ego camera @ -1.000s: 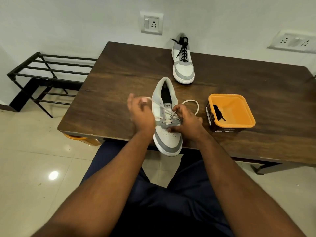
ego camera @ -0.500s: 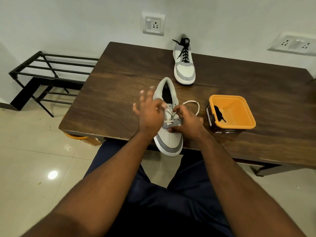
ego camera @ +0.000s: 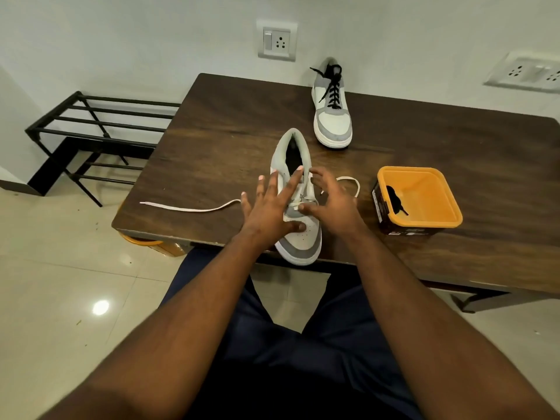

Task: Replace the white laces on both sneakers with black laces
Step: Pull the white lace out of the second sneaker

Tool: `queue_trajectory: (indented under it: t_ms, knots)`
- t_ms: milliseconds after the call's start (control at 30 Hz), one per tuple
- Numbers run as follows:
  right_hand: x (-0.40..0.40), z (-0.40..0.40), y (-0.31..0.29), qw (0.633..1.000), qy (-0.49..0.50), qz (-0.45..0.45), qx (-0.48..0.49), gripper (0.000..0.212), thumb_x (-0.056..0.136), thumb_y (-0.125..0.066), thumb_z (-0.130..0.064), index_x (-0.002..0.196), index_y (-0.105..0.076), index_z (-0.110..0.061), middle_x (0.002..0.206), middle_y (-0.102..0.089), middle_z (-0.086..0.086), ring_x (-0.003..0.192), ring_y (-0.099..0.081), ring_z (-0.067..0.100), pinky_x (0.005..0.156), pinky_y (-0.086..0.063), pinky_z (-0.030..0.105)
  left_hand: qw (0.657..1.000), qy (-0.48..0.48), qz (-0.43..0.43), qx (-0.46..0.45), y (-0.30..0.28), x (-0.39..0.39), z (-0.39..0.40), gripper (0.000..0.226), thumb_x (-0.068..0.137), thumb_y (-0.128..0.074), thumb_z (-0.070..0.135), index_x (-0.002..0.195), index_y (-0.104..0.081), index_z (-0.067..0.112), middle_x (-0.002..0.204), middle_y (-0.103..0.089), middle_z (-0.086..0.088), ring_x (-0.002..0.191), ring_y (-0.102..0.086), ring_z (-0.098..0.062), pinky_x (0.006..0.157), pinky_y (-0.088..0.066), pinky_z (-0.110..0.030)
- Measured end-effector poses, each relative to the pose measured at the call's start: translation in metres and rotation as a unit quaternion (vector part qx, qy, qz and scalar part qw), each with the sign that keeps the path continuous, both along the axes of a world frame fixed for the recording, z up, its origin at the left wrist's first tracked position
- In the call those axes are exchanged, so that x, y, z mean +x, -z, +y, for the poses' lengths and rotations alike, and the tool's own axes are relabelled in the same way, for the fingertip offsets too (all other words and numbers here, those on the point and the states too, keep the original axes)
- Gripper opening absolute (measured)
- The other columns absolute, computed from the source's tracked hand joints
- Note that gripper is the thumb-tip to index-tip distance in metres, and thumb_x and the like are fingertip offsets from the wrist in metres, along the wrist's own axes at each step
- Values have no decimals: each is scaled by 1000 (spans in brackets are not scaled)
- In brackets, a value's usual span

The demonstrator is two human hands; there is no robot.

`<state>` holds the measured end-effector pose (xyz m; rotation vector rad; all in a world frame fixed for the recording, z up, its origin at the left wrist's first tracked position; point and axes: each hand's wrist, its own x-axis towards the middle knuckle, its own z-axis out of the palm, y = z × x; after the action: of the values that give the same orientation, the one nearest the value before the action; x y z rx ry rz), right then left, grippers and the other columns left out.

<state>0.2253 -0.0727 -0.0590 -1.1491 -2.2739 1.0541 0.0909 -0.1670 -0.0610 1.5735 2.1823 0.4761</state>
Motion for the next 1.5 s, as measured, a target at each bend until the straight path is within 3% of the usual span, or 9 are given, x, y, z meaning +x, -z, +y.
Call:
queue_trajectory:
  t_ms: [133,400,567,800,967,1167,1267,1367,1500]
  knots:
    - [7,3,12,996,20,25,85,10,83,-67,-22,91,-70,-26,86,-67,-8,85,-62,14,79,-52,45,999,37,28,-1,-2,-11,10,110,74,-70,66,139,18,65,164,14,-7,149,17,-32,111,5,-68]
    - [3,9,7,996,-57,-43,58,19,90,-63,-15,106,-74,-11,94,-69,7,86,-60,19,78,-47,34,998,56,10,-33,17,-15,14,89,75,-67,67,146,-15,58,160,28,9,150,17,-30,108,5,-74]
    - [-3,17,2,997,-69,-27,3,14,88,-66,-10,99,-76,-10,88,-67,-2,80,-62,15,74,-49,32,997,56,38,-42,18,-14,16,98,72,-65,72,147,-2,59,161,24,10,149,19,-33,106,6,-76]
    - [-4,10,11,985,-126,-97,72,9,98,-48,-15,93,-56,-14,93,-50,-3,84,-51,16,75,-43,35,996,46,59,-57,15,-13,17,110,68,-62,79,141,19,61,161,22,13,148,19,-36,104,5,-77]
    - [1,-1,8,989,-109,-65,74,12,97,-43,-10,87,-46,-17,92,-46,-1,76,-49,17,72,-46,43,995,37,63,-63,14,-12,17,112,66,-62,81,141,19,62,161,24,14,146,23,-38,104,6,-77]
    - [1,-17,-3,986,-143,-84,-31,23,95,-44,-4,80,-47,-21,92,-52,5,81,-59,24,74,-54,44,996,31,60,-61,13,-12,16,110,74,-67,70,143,18,60,160,26,14,146,24,-38,105,7,-76]
    - [-1,-18,-7,993,-60,-5,-103,14,95,-54,-9,83,-59,-13,85,-60,4,72,-58,10,66,-48,23,996,32,50,-62,13,-11,16,110,71,-65,74,144,17,60,160,26,14,146,24,-38,105,7,-75]
    - [-1,-7,0,994,87,30,-59,22,93,-60,-29,83,-63,-10,74,-62,0,67,-53,11,67,-46,33,997,38,33,-62,11,-11,16,112,68,-65,77,144,16,60,160,26,14,146,25,-37,105,9,-75]
    - [-13,-4,4,992,92,-70,-57,34,85,-64,-46,69,-54,-17,71,-63,0,69,-58,21,66,-48,38,997,36,37,-61,12,-11,15,112,69,-64,77,143,17,60,160,27,14,146,24,-37,106,7,-75]
